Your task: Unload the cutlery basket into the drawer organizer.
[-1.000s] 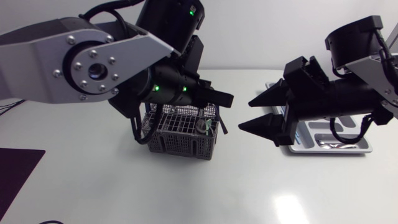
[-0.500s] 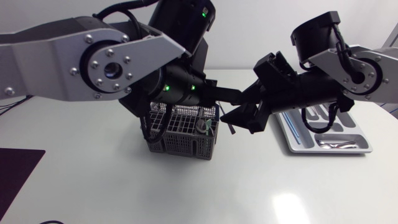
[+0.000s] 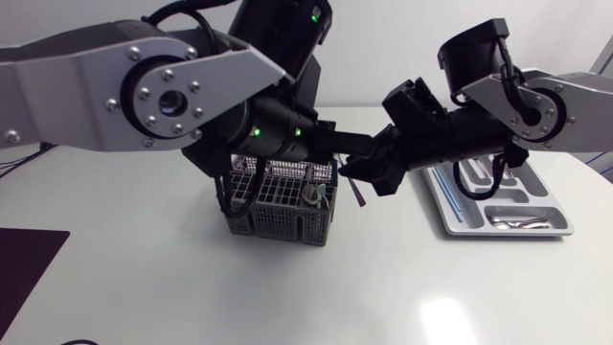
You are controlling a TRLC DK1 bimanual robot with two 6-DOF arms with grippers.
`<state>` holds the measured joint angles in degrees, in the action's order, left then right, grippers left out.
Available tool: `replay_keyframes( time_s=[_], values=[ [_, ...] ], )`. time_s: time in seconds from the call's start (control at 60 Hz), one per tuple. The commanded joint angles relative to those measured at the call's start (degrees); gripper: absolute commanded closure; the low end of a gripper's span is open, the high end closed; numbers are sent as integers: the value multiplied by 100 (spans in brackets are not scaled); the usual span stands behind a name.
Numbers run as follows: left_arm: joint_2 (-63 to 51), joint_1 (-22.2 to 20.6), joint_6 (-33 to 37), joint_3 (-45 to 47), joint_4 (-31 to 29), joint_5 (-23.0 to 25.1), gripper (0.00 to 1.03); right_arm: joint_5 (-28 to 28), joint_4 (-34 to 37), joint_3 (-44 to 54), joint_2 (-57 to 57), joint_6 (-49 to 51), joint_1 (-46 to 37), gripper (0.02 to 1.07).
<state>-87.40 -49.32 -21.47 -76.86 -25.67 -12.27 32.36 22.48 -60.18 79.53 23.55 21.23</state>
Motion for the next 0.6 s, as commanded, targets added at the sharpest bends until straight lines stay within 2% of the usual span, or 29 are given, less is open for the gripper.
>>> replay_keyframes(
  time_s=[0.0, 0.133, 0.433, 0.467, 0.533, 0.583],
  values=[
    [-50, -60, -138, -215, -17, 58, 99, -28, -33, -108, 116, -131, 65, 82],
    [-41, -60, -138, -233, -70, 85, 99, -28, -33, -90, 151, -123, 135, 97],
    [-14, -60, -138, -259, -105, 217, 98, 42, 11, -90, 186, -105, 135, 101],
    [-14, -60, -146, -259, -114, 225, 95, 42, 11, -81, 186, -105, 127, 101],
    [-14, -16, -190, -268, -114, 392, 79, 60, 28, -64, 186, -88, 118, 101],
    [-14, 19, -261, -294, -149, 559, 71, 78, 37, -46, 186, -79, 118, 101]
  ],
)
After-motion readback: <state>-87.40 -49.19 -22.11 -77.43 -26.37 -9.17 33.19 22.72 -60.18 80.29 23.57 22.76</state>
